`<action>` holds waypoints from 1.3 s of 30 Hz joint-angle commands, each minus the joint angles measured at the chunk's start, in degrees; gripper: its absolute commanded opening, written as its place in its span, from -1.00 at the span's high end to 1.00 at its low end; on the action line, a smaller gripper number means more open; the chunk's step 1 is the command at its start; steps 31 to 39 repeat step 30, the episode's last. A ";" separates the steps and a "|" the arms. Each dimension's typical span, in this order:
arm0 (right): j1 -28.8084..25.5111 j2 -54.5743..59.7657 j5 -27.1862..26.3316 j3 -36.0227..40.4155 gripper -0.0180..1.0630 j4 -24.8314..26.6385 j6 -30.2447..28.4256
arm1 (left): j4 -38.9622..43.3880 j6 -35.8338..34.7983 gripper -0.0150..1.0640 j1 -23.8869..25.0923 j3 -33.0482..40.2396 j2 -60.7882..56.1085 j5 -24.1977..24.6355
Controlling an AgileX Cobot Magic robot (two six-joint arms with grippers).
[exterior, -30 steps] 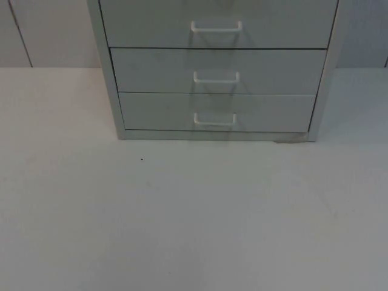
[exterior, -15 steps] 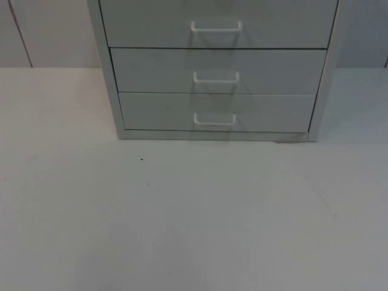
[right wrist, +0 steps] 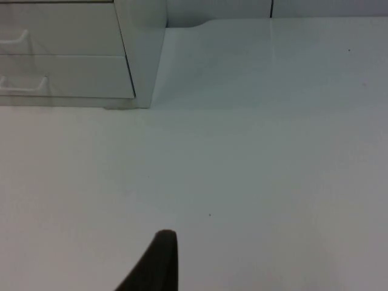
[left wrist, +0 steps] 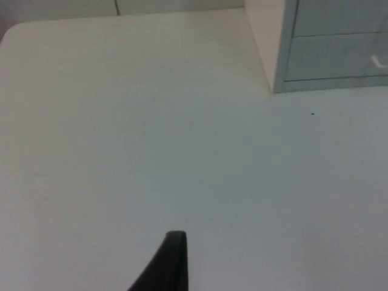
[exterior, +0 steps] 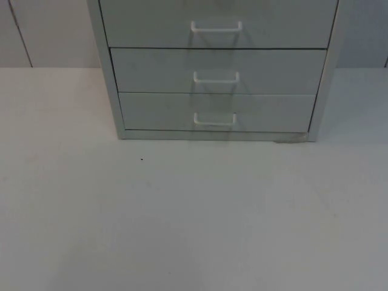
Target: Open the drawer with the left hand, place the block into the drawer with the right hand, then close the drawer with the left hand.
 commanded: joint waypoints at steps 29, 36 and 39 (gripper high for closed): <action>-0.04 -0.22 -0.29 0.40 -0.98 0.09 0.00 | -0.16 -0.42 -0.97 2.76 0.28 -0.21 -0.65; -0.04 -0.22 -0.29 0.40 -0.98 0.09 0.00 | -0.16 -0.42 -0.97 2.76 0.28 -0.21 -0.65; -0.04 -0.22 -0.29 0.40 -0.98 0.09 0.00 | -0.16 -0.42 -0.97 2.76 0.28 -0.21 -0.65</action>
